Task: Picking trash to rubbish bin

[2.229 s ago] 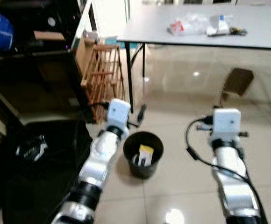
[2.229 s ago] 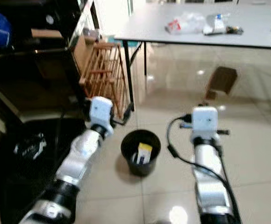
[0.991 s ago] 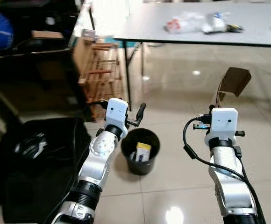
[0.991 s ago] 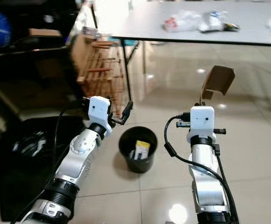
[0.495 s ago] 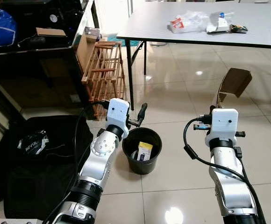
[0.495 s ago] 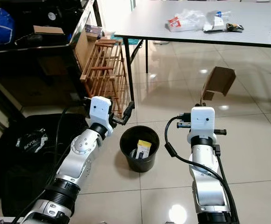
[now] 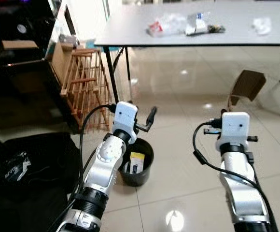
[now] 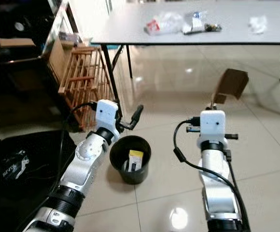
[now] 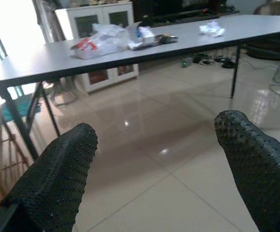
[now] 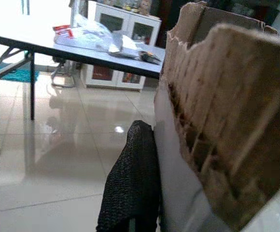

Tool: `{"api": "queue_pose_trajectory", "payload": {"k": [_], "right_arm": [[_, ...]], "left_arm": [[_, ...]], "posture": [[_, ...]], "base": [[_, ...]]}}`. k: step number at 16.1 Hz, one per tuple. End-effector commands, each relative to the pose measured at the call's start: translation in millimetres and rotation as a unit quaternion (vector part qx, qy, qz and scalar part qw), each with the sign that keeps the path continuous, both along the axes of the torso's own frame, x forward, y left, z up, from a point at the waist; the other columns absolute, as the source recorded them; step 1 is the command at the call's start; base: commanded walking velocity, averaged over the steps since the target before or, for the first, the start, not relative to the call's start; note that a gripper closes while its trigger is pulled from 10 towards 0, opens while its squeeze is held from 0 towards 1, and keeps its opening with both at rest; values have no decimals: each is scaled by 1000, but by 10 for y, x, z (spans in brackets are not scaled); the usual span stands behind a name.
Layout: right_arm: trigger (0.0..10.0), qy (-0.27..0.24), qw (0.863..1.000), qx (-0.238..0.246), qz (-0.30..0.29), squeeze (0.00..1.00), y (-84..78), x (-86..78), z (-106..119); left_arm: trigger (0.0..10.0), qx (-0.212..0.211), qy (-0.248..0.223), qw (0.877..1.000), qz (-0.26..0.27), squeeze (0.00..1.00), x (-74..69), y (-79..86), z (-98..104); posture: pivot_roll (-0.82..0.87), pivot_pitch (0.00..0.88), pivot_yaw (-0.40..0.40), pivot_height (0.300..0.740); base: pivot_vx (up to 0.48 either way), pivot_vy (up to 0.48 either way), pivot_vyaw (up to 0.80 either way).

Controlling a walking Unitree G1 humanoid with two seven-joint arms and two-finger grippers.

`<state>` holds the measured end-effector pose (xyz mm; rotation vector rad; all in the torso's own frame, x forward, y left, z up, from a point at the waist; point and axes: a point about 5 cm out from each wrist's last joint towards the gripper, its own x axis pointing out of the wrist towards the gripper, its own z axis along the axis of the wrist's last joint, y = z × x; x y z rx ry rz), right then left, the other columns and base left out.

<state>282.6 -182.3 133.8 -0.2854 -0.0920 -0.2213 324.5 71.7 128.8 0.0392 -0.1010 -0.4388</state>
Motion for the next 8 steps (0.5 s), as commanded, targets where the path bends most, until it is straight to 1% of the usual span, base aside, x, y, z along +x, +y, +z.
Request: {"api": "queue_pose_trajectory", "payload": {"k": [1, 8], "right_arm": [[10000, 1, 1000, 3, 10, 0, 66, 9, 6], [10000, 3, 1000, -1, 11, 0, 69, 0, -2]], "left_arm": [[10000, -1, -4, 1000, 9, 0, 7, 85, 12], [10000, 3, -3, 1000, 11, 0, 3, 88, -1]], "posture": [[-108, 41, 87, 740], [-111, 46, 88, 740]], "base": [[480, 0, 0], [480, 0, 0]]}}
